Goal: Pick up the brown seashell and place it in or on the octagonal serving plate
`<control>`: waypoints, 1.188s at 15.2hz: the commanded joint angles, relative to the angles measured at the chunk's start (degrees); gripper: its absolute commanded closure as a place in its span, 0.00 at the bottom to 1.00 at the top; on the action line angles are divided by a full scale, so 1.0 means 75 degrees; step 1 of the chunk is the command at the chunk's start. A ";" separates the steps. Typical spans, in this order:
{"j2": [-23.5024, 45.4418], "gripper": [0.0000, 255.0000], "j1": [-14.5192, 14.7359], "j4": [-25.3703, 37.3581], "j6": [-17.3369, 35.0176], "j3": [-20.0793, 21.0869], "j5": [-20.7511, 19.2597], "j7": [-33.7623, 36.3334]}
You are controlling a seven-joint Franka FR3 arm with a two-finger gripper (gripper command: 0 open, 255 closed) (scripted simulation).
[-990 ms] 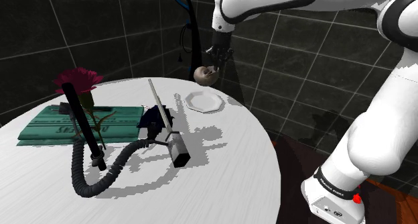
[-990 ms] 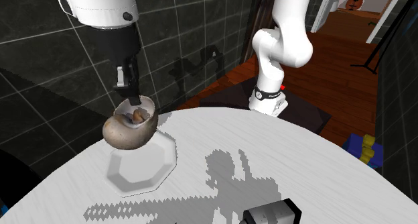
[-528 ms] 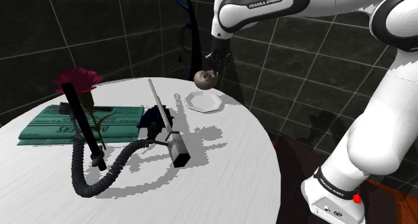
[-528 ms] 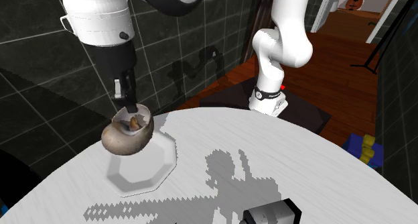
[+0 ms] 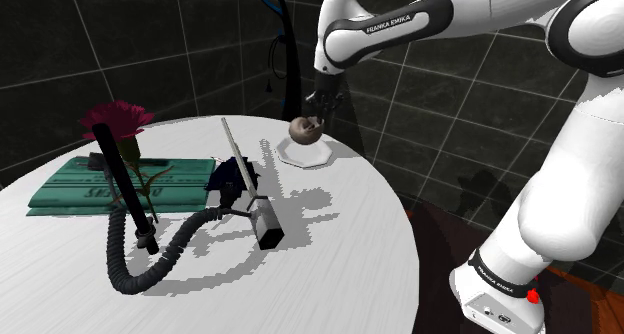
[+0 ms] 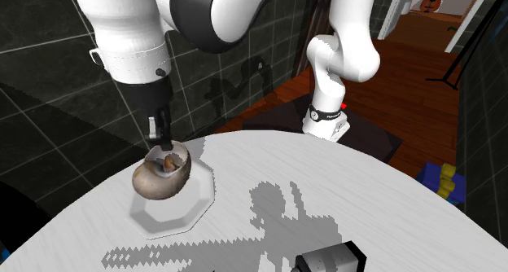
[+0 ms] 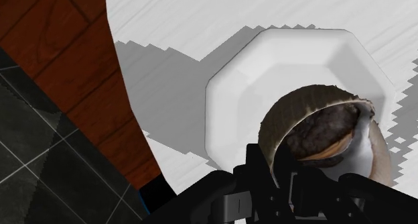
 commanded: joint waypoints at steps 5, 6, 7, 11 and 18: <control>0.0195 1.00 0.0002 -0.0389 0.0592 -0.0006 -0.0040 0.0055; 0.0225 1.00 0.0002 -0.0433 0.0664 -0.0007 -0.0046 0.0062; 0.0224 1.00 0.0002 -0.0433 0.0665 -0.0007 -0.0046 0.0062; 0.0225 1.00 0.0002 -0.0433 0.0664 -0.0007 -0.0046 0.0062; 0.0227 0.00 0.0002 -0.0430 0.0664 -0.0007 -0.0046 0.0062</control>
